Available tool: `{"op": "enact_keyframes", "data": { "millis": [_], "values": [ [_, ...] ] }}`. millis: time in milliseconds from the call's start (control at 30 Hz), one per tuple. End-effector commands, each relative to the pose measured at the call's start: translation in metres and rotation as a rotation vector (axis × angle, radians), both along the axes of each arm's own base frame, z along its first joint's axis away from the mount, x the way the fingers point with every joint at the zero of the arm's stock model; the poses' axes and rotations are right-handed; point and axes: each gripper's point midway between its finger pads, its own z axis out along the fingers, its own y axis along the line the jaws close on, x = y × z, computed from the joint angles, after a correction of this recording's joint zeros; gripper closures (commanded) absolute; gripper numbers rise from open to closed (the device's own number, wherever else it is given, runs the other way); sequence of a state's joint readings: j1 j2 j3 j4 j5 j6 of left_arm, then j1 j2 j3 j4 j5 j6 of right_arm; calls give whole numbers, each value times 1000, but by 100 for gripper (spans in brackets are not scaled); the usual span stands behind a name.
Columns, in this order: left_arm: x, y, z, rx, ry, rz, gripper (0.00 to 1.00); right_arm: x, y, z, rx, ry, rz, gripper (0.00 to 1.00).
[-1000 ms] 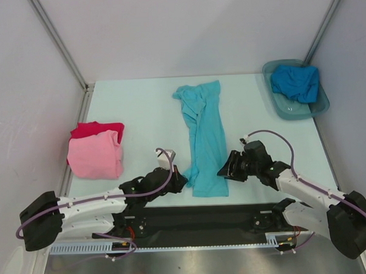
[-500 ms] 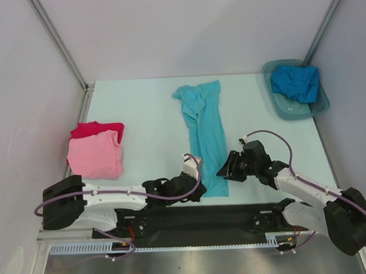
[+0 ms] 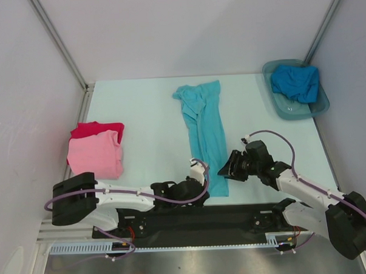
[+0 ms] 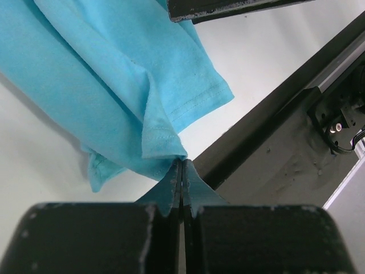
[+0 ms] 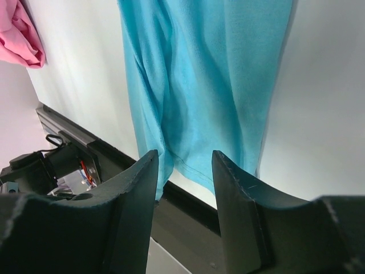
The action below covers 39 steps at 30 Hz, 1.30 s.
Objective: Fold and stack the t-shirts
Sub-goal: Fold the tshirt
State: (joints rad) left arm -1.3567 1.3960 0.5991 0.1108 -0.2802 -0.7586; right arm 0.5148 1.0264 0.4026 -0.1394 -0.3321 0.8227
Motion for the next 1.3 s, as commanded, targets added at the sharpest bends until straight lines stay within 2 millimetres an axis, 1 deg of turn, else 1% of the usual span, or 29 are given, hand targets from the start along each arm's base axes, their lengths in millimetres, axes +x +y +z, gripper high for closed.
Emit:
{"op": "enact_keyframes", "data": {
  "millis": [0,100,167,267,300,367,400,500,633,833,933,1067,1100,1167,1200,1267],
  "values": [
    [-8,-10,7,-46,10,-32,100,0,1,7,23,-25,8,52],
    [-10,-7,-1,-31,25,-33,100,0,-1,5,23,-22,4,52],
    [-13,-4,-9,-12,41,-33,96,-1,-1,5,25,-19,2,52],
    [-15,-3,-18,4,61,-31,86,-1,-1,6,26,-19,3,52],
    [-15,-4,-17,2,63,-27,76,-1,-2,7,26,-21,2,52],
    [-14,-4,-18,5,63,-21,61,-1,-2,7,26,-23,0,52],
    [-13,-4,-18,5,63,-17,47,-1,-2,7,25,-24,1,52],
    [-10,-2,-17,16,52,2,33,-2,-5,6,19,-20,-3,52],
    [-5,0,-15,24,36,20,29,-1,-5,8,21,-27,-3,52],
    [-4,-1,-12,24,28,21,30,1,-4,10,20,-29,-2,52],
    [-3,2,-8,22,21,32,30,1,-4,10,19,-30,-1,52],
    [1,7,0,17,3,48,30,2,-3,10,23,-29,-2,52],
    [1,8,6,6,-3,53,30,2,-3,9,23,-28,-2,52],
    [3,12,11,7,-14,61,30,2,-3,8,23,-28,-2,52],
    [4,13,20,-13,-22,63,29,2,-2,8,24,-26,2,52],
    [7,15,27,-18,-38,73,28,2,-2,8,25,-25,1,52]
  ]
}}
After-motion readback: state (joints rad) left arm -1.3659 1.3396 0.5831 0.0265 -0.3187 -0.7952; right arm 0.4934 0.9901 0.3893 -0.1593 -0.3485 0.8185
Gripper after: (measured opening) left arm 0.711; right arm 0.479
